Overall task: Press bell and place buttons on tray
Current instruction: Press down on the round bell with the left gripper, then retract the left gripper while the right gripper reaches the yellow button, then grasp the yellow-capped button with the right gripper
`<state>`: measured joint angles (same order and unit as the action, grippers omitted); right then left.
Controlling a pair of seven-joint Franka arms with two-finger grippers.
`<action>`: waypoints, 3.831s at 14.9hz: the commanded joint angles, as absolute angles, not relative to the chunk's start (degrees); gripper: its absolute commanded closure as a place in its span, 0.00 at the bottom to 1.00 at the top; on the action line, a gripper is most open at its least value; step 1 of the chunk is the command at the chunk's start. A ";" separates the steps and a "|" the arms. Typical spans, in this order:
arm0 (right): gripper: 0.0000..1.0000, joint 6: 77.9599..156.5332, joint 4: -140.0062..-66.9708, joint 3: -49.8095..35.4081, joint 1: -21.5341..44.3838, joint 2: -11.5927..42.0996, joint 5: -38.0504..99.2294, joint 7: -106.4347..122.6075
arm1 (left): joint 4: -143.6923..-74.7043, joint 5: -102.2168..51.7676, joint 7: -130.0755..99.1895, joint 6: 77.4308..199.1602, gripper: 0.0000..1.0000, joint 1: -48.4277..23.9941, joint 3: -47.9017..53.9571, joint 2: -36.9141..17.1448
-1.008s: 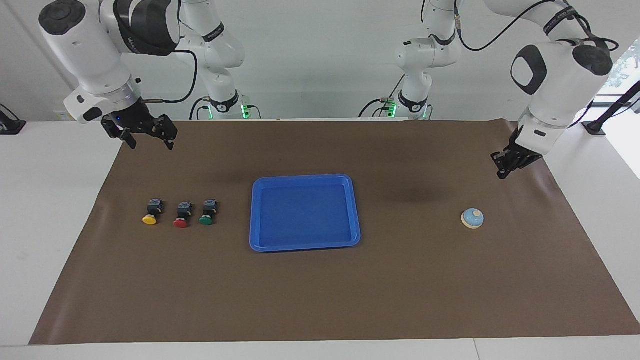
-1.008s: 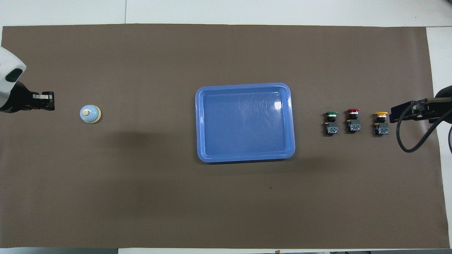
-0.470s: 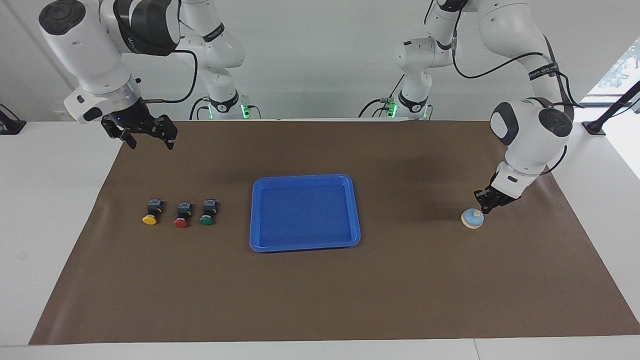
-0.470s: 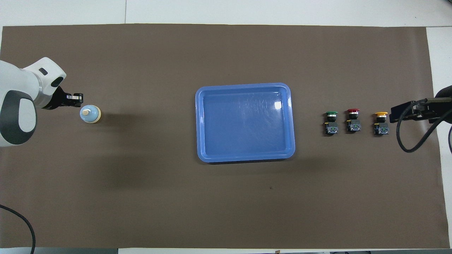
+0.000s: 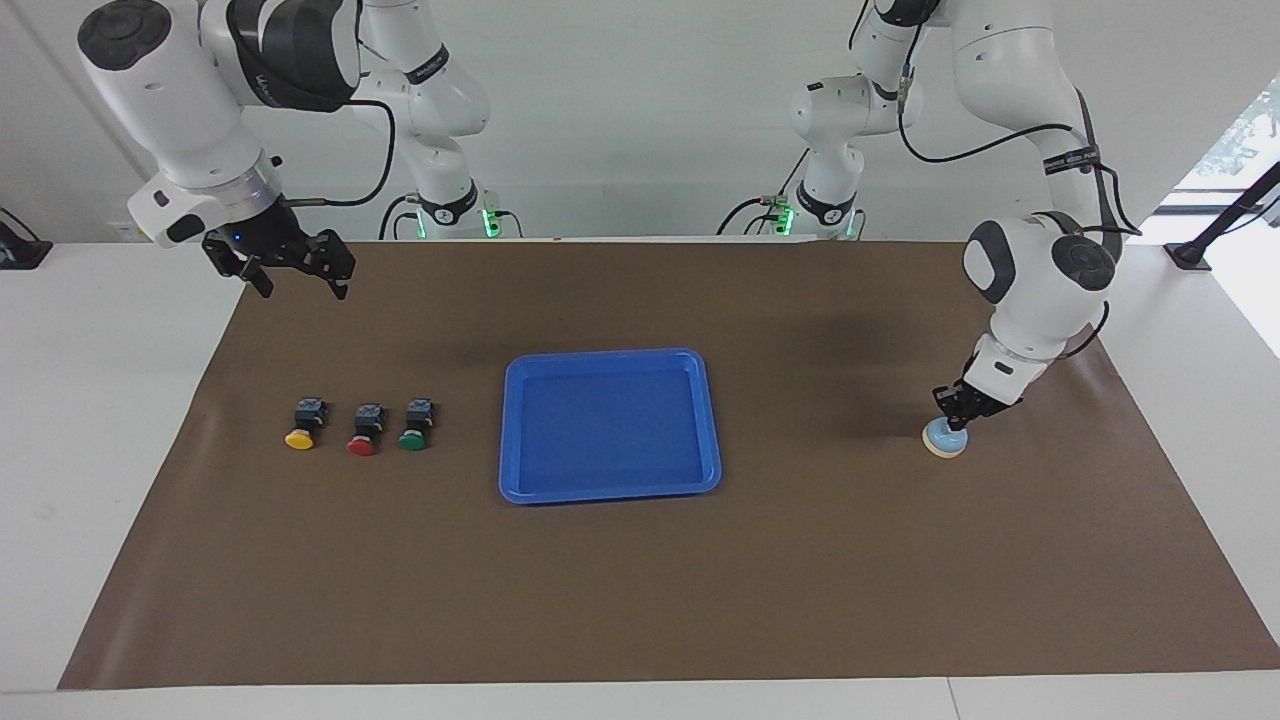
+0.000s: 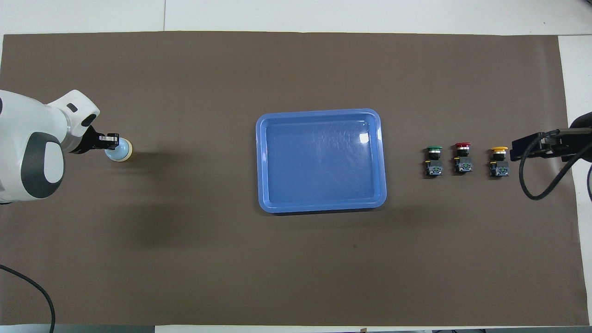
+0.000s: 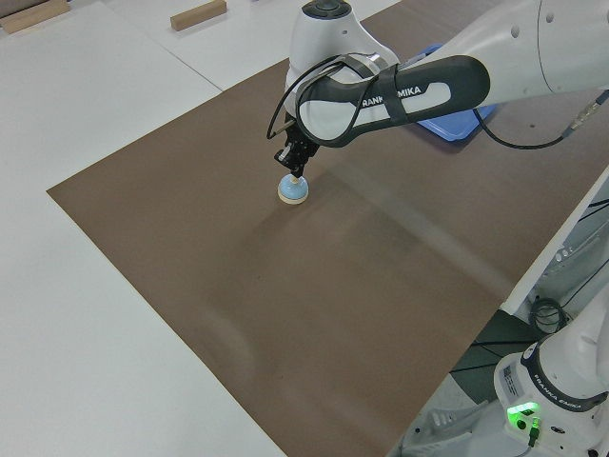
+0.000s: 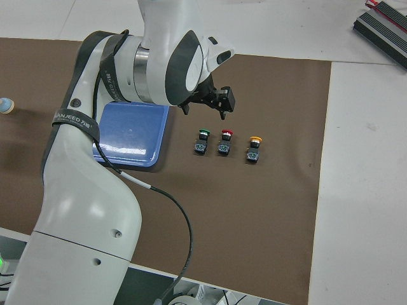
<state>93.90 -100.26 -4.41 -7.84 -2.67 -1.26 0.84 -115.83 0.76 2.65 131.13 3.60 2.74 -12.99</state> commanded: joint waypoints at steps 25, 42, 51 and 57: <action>0.00 110.37 -107.31 -5.10 -11.42 5.88 -1.49 2.64 | -99.49 1.14 2.29 93.08 0.00 3.52 3.08 0.53; 0.01 134.55 -124.81 -4.83 -20.65 9.13 -3.08 6.24 | -91.15 1.05 0.35 88.78 0.00 -0.97 0.70 -1.49; 0.36 137.99 -123.57 -4.92 -20.22 13.97 -3.25 7.12 | -92.02 1.32 0.61 88.94 0.00 -1.58 0.88 -0.79; 1.00 133.61 -116.48 -5.10 -19.08 14.85 -3.34 12.03 | -92.46 1.14 0.70 91.76 0.00 -1.67 0.97 -0.53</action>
